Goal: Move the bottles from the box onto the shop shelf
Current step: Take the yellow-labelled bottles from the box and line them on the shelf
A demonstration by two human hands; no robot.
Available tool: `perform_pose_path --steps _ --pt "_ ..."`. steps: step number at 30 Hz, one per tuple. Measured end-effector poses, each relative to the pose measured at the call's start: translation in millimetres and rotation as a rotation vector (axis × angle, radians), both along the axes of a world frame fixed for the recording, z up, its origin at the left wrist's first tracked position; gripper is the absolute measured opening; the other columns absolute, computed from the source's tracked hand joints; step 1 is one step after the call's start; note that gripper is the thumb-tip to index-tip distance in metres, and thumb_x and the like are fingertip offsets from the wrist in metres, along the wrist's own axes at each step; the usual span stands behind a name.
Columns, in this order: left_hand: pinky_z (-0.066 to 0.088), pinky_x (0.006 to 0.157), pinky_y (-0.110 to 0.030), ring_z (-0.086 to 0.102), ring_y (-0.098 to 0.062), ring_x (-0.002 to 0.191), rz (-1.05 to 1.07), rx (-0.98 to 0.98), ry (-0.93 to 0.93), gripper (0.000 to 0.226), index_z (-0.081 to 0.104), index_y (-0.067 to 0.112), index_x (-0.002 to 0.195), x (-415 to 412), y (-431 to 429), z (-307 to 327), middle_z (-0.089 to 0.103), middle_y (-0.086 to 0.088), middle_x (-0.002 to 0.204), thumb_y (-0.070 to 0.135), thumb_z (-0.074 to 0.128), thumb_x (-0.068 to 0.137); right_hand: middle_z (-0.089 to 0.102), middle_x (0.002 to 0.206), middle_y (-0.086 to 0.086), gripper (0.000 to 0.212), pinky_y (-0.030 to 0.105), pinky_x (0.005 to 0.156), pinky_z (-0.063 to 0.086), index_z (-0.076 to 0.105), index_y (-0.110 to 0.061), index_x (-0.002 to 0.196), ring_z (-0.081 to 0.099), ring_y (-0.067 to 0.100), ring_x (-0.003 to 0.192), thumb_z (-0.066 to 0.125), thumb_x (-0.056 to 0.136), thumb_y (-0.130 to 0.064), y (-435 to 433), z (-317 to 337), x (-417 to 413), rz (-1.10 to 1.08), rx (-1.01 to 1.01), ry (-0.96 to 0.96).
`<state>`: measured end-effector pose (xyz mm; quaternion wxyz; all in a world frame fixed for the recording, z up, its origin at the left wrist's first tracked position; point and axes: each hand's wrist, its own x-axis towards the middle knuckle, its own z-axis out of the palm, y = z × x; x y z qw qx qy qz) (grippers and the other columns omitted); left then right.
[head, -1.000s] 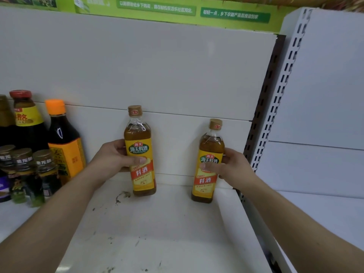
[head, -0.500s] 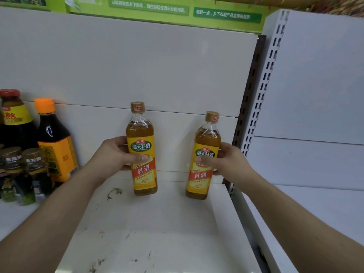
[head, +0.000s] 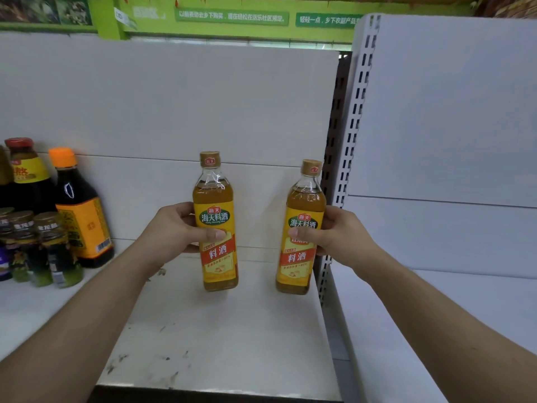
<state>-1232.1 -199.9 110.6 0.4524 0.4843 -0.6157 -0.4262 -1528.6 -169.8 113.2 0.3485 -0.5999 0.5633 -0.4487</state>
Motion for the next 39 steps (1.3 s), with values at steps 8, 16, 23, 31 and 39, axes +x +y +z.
perform_pose_path --steps 8,16,23,31,39 --pt "0.061 0.073 -0.035 0.077 -0.014 0.089 0.013 -0.024 -0.005 0.086 0.070 0.022 0.115 -47 36 8 0.079 0.005 0.102 0.049 0.096 0.037 0.078 0.104 -0.003 0.051 0.042 0.082 0.064 0.065 -0.020 0.121 0.077 0.015 0.090 0.089 0.077 -0.030 22 9 -46 0.032 0.011 -0.001" --pt "0.062 0.078 -0.039 0.077 -0.016 0.091 0.050 -0.046 -0.021 0.051 0.070 0.020 0.118 -98 62 14 0.079 0.004 0.103 0.021 0.088 0.071 0.077 0.106 -0.003 0.053 0.046 0.084 0.063 0.065 -0.022 0.121 0.076 0.018 0.094 0.089 0.076 -0.035 40 12 -89 0.026 0.001 0.042" --pt "0.061 0.077 -0.039 0.076 -0.018 0.093 0.044 -0.063 -0.025 0.048 0.070 0.021 0.117 -134 73 18 0.079 0.004 0.103 0.021 0.088 0.073 0.077 0.103 -0.005 0.052 0.044 0.081 0.064 0.064 -0.025 0.119 0.076 0.015 0.091 0.089 0.075 -0.037 57 16 -124 0.010 -0.008 0.071" --pt "0.060 0.068 -0.032 0.077 -0.013 0.087 0.023 -0.057 -0.017 0.046 0.070 0.023 0.114 -179 76 16 0.079 0.008 0.098 0.021 0.089 0.073 0.076 0.105 -0.003 0.052 0.046 0.084 0.063 0.063 -0.022 0.120 0.076 0.017 0.092 0.089 0.076 -0.034 70 15 -162 -0.031 0.011 0.073" --pt "0.061 0.070 -0.035 0.076 -0.016 0.092 0.011 -0.024 -0.008 0.044 0.068 0.022 0.111 -219 70 8 0.078 0.005 0.098 0.018 0.091 0.073 0.075 0.108 -0.002 0.055 0.050 0.088 0.062 0.062 -0.022 0.123 0.074 0.019 0.096 0.088 0.077 -0.035 75 9 -195 -0.084 0.025 0.077"
